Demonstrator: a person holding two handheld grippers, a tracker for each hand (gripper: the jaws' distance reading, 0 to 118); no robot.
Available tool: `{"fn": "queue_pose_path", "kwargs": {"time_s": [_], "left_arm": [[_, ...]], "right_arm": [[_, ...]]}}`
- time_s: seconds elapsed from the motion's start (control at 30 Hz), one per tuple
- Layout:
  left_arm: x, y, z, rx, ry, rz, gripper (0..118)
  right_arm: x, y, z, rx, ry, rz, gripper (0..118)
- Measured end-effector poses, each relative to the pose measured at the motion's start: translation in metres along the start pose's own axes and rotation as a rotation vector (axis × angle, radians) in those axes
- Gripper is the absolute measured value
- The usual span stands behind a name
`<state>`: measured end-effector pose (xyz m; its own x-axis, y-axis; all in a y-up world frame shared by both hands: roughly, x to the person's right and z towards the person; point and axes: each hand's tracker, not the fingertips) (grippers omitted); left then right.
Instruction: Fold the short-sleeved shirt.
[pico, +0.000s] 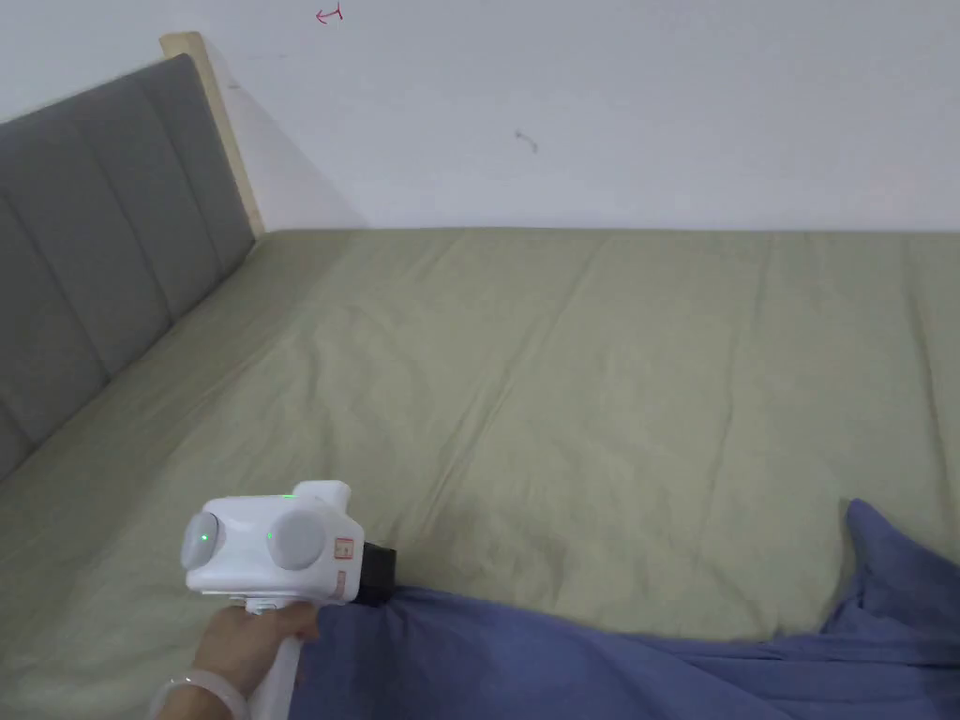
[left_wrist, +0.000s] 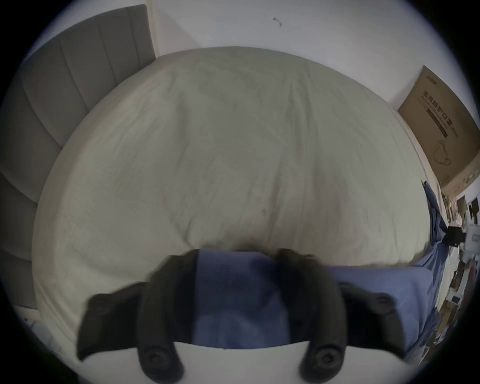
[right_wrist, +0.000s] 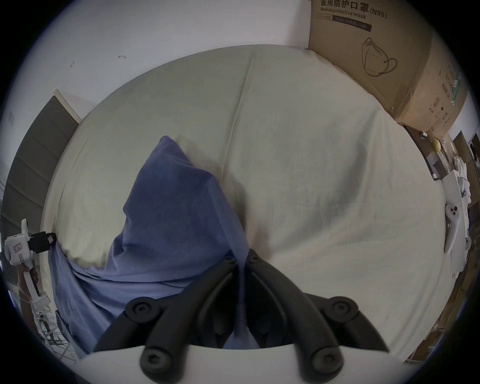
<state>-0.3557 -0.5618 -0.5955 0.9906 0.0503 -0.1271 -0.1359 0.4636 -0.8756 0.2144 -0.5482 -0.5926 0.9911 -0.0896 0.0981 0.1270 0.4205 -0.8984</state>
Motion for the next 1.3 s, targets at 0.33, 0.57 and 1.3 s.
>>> {"fn": "queue_pose_path", "kwargs": {"time_s": [0.33,0.57,1.3], "left_arm": [[-0.028,0.003,0.09,0.117,-0.086,0.003,2],[-0.049,-0.074,0.208,0.222,-0.123,-0.037,2],[-0.106,-0.259,0.25,0.195,-0.239,0.215,100]], "right_arm": [[0.013,0.014,0.102,0.148,0.168,-0.087,0],[0.031,-0.055,0.206,0.218,0.218,-0.026,0],[0.001,-0.251,0.233,0.263,0.115,0.109,92]]}}
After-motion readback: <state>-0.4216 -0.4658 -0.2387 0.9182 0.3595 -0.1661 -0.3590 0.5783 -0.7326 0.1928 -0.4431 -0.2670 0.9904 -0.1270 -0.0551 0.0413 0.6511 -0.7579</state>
